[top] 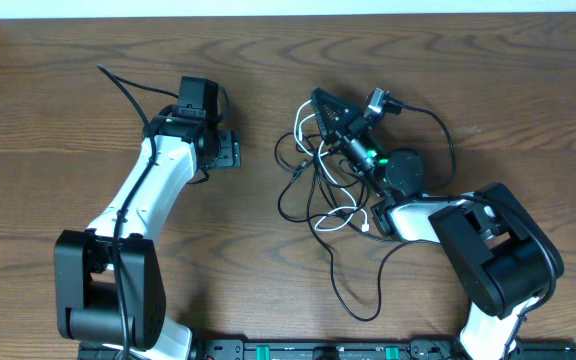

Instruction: Untangle cables

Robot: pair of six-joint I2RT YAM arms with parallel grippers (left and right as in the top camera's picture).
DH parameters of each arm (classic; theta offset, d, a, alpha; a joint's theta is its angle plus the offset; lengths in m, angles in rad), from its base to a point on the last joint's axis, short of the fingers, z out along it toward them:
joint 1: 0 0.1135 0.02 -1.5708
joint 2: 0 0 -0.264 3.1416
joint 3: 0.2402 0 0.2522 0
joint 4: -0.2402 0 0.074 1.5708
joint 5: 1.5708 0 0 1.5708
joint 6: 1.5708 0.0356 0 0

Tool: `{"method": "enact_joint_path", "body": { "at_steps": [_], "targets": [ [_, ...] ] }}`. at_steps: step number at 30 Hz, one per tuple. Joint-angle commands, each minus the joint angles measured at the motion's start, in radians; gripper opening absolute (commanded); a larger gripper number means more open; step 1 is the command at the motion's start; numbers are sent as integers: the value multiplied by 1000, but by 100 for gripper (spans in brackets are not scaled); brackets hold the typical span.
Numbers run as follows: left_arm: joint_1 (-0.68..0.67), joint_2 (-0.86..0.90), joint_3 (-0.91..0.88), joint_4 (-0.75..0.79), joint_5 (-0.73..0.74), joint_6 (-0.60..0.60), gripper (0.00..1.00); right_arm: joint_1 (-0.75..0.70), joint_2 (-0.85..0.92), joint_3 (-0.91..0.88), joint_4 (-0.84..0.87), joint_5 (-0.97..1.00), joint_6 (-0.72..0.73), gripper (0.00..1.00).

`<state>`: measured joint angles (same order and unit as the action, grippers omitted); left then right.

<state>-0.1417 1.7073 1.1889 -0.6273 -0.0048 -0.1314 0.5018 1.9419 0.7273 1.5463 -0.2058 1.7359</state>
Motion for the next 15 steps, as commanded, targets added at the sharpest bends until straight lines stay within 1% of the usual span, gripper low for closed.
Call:
{"method": "enact_joint_path", "body": {
  "at_steps": [1,5,6,11,13,15],
  "targets": [
    [2,4,6,-5,95,-5,80,-19,-21,18,30,13,78,12],
    [0,4,6,-6,229,4,81,-37,-29,43,30,13,77,13],
    [0,4,6,-9,272,12,85,-40,-29,50,30,13,77,14],
    [-4,4,6,-16,549,156,88,-52,-29,63,29,11,54,15],
    [-10,4,6,-15,634,207,90,-52,-29,63,27,8,41,16],
    [-19,4,6,-14,689,244,91,-52,-29,63,18,3,39,15]
  ]
}}
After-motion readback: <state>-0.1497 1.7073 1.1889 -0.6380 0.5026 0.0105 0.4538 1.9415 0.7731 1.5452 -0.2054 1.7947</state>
